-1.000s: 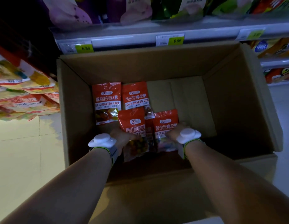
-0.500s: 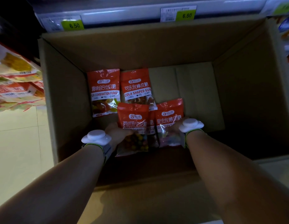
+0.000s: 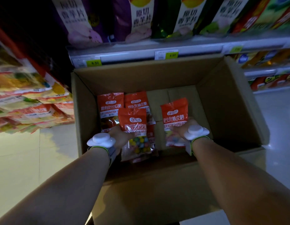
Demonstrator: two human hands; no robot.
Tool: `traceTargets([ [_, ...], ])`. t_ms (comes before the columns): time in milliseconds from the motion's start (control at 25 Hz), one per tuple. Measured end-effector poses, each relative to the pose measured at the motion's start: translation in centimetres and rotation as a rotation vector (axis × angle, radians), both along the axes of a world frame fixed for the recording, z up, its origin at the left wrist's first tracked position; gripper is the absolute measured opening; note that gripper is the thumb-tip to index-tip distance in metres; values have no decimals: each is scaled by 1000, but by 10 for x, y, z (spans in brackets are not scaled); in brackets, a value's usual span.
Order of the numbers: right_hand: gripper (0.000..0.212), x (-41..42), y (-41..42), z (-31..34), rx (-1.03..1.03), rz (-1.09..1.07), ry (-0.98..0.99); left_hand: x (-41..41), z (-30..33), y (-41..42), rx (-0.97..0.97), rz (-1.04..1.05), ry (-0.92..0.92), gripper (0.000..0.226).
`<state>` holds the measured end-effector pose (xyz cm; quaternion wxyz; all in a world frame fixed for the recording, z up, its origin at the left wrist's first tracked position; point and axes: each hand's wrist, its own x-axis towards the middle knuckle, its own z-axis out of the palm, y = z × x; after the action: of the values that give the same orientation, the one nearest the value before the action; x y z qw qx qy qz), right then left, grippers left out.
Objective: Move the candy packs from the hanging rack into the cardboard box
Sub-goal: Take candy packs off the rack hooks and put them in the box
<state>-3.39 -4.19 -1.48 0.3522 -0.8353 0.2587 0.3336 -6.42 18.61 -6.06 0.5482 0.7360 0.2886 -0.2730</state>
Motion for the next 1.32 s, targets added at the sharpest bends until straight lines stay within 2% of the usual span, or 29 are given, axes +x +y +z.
traceTargets([
  [80,34,-5,-2,8,-32,-20,-62,5,13,1,-15,5,-24,53],
  [200,16,-21,9,21,120,-228,-267,11,36,5,1,-22,-118,50],
  [280,24,-32,22,27,207,-402,-381,13,50,9,24,0,-156,51],
  [360,26,-43,31,33,310,-466,-418,9,64,15,17,23,-165,48],
  [600,27,-80,53,101,358,-431,-550,-31,127,33,-50,105,-297,49],
  [760,28,-136,66,161,392,-372,-648,-90,166,42,-111,175,-394,53],
  [960,23,-213,81,207,577,-333,-693,-169,199,55,-183,281,-448,31],
  [1040,31,-226,86,220,599,-319,-710,-192,220,61,-158,310,-497,31],
  [1320,21,-253,151,318,636,-83,-869,-233,318,129,-176,390,-739,34],
])
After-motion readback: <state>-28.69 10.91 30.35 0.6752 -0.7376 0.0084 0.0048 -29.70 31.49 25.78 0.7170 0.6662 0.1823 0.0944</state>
